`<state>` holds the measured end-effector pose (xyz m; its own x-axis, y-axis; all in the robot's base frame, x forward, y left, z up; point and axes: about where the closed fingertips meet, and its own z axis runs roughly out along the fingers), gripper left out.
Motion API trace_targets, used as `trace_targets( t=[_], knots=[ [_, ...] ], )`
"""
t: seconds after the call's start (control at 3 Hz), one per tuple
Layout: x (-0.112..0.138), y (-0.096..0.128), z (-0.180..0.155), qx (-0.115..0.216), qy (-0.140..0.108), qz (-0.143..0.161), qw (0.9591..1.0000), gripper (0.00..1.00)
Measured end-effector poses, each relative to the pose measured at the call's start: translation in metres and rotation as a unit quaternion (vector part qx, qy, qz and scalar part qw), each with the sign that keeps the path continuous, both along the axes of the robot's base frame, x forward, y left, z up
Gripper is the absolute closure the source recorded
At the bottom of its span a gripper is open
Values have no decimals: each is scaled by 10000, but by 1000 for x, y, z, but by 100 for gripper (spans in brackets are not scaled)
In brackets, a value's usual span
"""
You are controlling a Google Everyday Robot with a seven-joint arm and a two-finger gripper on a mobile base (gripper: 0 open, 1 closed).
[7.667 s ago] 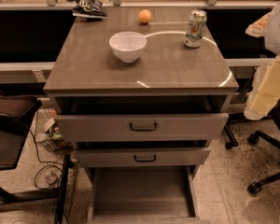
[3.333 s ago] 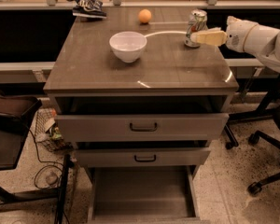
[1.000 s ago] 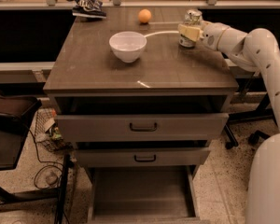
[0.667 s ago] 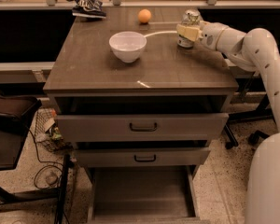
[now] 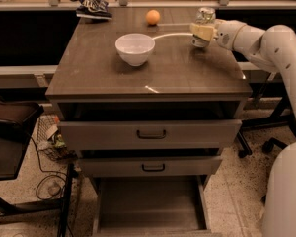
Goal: Place 7up can into bottom drawer
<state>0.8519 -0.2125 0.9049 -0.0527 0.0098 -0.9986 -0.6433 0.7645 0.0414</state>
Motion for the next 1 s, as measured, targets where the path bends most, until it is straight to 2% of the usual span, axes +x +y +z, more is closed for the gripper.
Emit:
trace_targets(
  t=[0.33,0.67,1.0],
  knots=[
    [-19,-27,29,-31,-21,-259,9997,100],
    [-60,-62,66,-62,-107,-492,9987,100],
    [-131,-89,103,-111,-346,-651,9972,100]
  ],
)
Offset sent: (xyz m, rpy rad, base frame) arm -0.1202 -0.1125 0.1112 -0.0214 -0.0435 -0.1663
